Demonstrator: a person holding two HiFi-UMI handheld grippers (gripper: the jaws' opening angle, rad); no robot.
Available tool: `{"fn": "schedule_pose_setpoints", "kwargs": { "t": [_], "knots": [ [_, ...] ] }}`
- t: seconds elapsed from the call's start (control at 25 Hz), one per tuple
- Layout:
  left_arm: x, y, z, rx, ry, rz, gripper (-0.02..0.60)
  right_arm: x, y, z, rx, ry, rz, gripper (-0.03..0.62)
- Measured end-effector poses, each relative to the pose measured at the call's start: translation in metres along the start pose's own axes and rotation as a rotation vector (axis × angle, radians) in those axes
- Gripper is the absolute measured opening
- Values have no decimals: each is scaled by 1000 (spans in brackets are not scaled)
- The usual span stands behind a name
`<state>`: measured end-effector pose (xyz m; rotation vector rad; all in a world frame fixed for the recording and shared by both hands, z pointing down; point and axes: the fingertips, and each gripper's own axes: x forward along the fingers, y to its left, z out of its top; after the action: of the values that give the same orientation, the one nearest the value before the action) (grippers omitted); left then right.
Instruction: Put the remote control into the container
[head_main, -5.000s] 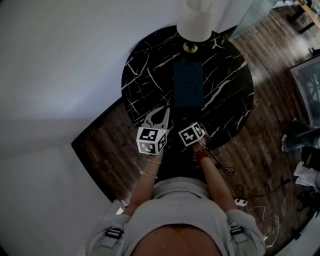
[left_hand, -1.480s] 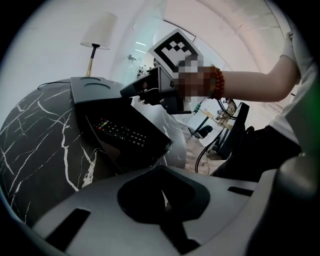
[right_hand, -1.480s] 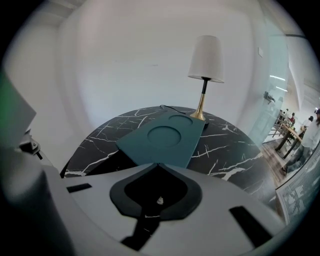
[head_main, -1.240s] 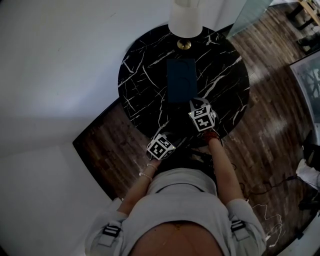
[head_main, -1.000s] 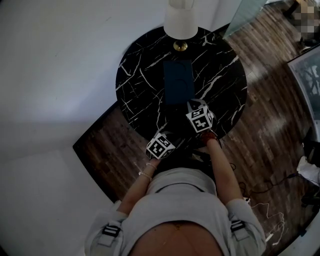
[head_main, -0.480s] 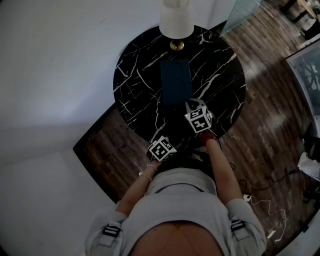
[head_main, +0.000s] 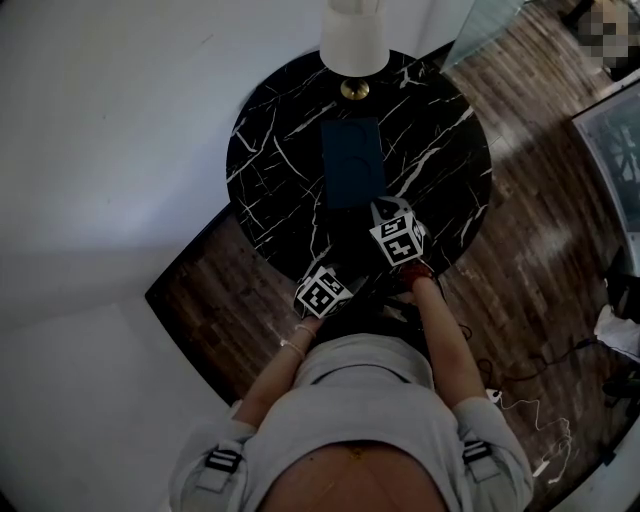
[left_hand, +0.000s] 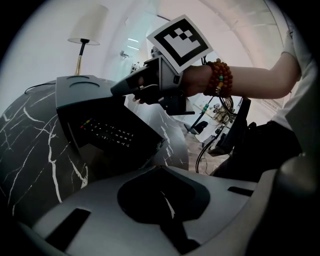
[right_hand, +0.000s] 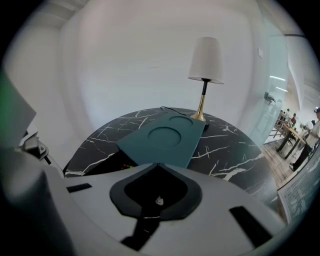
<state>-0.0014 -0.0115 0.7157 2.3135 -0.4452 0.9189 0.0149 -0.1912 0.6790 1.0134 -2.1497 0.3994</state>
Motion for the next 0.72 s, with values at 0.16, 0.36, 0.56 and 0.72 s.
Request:
{"fn": "schedule_pose_setpoints", "kwargs": {
  "t": [0.16, 0.36, 0.56, 0.72],
  "knots": [
    [0, 10, 6, 1, -8, 19, 2, 0, 0, 0, -1, 3, 0, 12],
    [1, 19, 15, 7, -22, 29, 2, 0, 0, 0, -2, 7, -2, 12],
    [1, 31, 23, 13, -33, 46, 2, 0, 1, 0, -1, 9, -5, 12],
    [-1, 41, 32, 11, -42, 59, 2, 0, 0, 0, 10, 10, 2, 12]
  ]
}}
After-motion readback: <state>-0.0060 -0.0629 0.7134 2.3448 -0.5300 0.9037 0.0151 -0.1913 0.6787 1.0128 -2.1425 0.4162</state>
